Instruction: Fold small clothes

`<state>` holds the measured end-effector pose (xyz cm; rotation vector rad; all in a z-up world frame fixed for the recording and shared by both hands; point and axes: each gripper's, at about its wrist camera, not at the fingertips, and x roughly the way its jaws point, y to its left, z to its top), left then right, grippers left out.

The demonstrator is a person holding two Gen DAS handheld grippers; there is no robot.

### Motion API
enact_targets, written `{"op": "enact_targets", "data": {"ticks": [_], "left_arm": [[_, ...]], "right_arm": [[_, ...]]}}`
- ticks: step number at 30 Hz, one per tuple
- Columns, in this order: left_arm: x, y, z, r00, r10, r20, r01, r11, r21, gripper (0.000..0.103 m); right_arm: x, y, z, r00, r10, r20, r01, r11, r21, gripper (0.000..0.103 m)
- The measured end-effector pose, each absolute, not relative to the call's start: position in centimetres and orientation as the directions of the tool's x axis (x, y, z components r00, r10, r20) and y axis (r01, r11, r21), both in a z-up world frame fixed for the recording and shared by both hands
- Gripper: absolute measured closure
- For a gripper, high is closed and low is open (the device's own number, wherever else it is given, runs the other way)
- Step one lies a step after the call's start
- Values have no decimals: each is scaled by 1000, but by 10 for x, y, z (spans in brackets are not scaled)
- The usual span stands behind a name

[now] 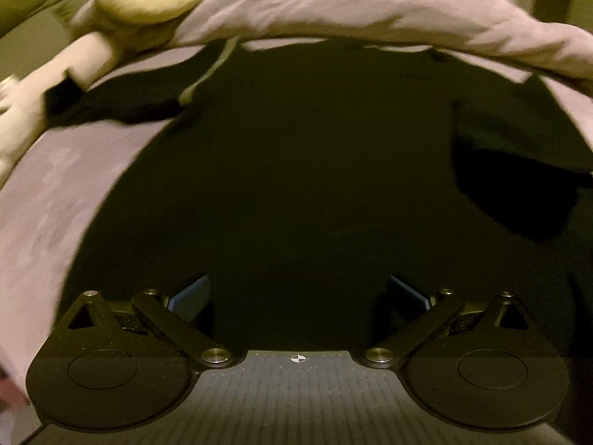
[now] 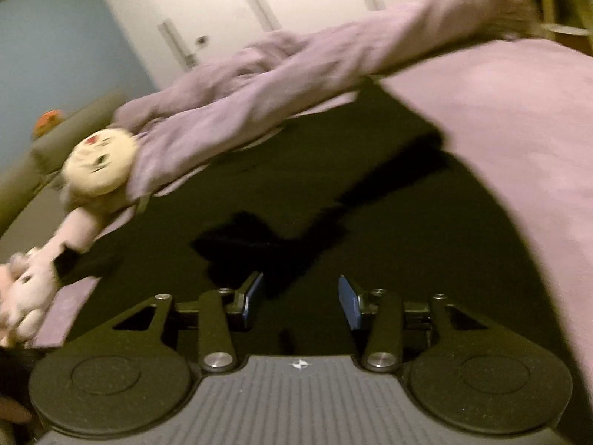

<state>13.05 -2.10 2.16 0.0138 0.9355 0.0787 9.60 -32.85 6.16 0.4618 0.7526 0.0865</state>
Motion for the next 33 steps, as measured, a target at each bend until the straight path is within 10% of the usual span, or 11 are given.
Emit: {"op": "enact_targets", "data": {"ticks": [13, 19, 23, 33], "left_arm": [[184, -147, 7, 719, -11, -695, 233, 946, 226, 0], [213, -143, -1, 725, -10, -689, 189, 964, 185, 28], [217, -135, 8, 695, -138, -706, 206, 979, 12, 72], [226, -72, 24, 700, -261, -664, 69, 951, -301, 86]], "right_arm": [[59, -367, 17, 821, 166, -546, 147, 862, 485, 60], [56, -370, 11, 843, 187, -504, 115, 852, 510, 60], [55, -368, 9, 852, 182, -492, 109, 856, 505, 60], [54, -366, 6, 854, 178, -489, 105, 861, 497, 60]]}}
